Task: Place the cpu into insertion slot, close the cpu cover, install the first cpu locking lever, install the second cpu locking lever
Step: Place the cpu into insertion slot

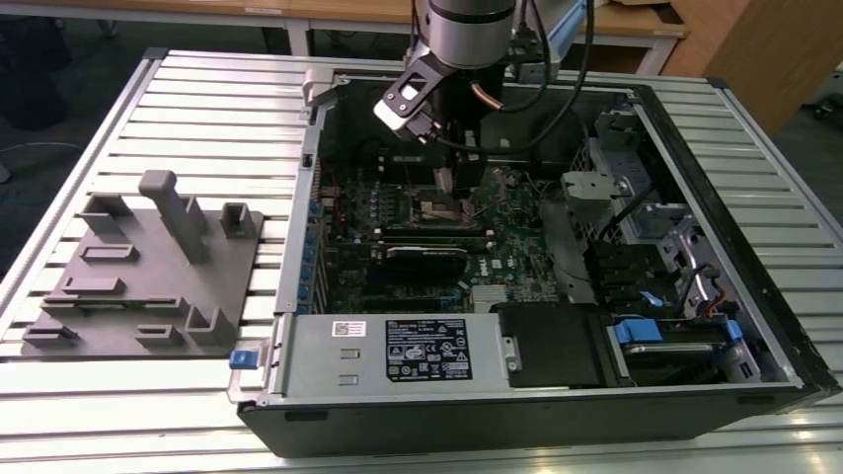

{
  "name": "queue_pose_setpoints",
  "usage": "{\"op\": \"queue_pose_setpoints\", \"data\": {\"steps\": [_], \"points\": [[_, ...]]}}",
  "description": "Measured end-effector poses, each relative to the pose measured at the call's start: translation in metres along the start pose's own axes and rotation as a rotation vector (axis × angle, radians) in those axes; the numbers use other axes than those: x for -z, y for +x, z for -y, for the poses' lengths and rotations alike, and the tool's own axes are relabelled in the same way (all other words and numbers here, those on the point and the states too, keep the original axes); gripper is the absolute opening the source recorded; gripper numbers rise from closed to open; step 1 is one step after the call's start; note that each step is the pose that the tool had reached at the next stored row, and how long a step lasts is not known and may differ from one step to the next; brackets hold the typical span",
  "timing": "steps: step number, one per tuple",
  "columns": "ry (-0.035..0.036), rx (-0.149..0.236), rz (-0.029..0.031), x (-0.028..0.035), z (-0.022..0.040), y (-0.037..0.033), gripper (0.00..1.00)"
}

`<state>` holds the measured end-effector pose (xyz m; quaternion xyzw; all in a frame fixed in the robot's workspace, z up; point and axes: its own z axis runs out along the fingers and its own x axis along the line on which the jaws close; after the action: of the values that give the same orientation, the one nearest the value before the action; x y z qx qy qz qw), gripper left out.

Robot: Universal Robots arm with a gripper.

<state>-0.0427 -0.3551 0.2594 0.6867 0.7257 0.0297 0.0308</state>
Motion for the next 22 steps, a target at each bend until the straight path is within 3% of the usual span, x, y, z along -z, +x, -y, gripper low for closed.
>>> {"op": "queue_pose_setpoints", "data": {"steps": [13,19,21,22], "points": [[0.0002,0.0,0.0034,-0.0183,0.0016,0.0001,0.54],[0.0004,0.0,0.0049,-0.0196,0.0017,0.0,0.54],[0.0004,0.001,0.0089,-0.0206,0.0018,0.0001,0.54],[0.0008,0.001,0.014,-0.0212,0.0019,0.0001,0.54]]}}
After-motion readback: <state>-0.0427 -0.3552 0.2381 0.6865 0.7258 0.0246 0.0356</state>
